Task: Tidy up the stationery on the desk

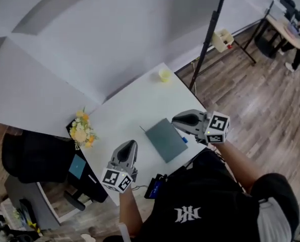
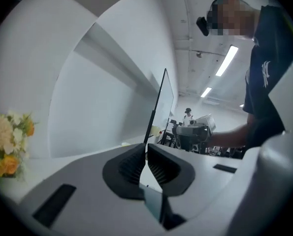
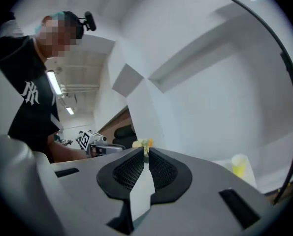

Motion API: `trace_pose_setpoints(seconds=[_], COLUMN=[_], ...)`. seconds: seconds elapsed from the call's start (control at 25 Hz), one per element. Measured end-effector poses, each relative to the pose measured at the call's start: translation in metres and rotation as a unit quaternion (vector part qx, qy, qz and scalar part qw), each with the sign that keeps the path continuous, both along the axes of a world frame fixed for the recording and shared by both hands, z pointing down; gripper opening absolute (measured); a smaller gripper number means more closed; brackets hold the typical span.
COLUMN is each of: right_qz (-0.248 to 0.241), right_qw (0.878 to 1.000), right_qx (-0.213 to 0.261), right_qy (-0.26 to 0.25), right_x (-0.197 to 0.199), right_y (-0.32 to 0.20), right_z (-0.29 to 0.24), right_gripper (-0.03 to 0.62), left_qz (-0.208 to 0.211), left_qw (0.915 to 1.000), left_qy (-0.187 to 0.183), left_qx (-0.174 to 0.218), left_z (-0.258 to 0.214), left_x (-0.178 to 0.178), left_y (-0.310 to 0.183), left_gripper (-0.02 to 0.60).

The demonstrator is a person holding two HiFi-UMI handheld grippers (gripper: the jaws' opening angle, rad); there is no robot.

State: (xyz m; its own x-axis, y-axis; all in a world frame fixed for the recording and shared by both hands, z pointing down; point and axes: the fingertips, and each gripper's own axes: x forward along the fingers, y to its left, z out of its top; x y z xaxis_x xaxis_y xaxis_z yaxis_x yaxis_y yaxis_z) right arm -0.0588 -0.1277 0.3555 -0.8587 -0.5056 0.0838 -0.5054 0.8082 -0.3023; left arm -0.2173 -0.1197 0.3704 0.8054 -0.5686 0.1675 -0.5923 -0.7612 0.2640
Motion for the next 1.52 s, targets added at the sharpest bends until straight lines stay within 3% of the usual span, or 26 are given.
trace_pose_setpoints(seconds=[0.16,0.48,0.76,1.08,1.52], right_qz=[-0.018,-0.008,-0.021,-0.081,-0.151], right_qw=[0.996,0.987,0.984,0.974,0.969], right_qx=[0.087,0.156,0.173,0.203,0.185], right_qy=[-0.031,-0.046,-0.043,-0.051,-0.058], right_x=[-0.001,0.006,0.022,0.036,0.069], right_y=[0.011,0.032,0.042,0.095,0.186], right_z=[-0.064,-0.114,-0.131,-0.150,-0.137], right_gripper=[0.051,0.051,0.051,0.050,0.046], left_qz=[0.024,0.074,0.078,0.064,0.011], left_qw=[0.9979,0.9910,0.9889,0.9883,0.9945], left_qy=[0.027,0.046,0.044,0.024,0.008], left_qx=[0.053,0.101,0.119,0.137,0.103], left_z=[-0.044,-0.095,-0.118,-0.141,-0.124], left_x=[0.007,0.035,0.057,0.090,0.122], left_y=[-0.001,0.021,0.045,0.099,0.199], left_gripper=[0.003,0.003,0.003,0.003,0.003])
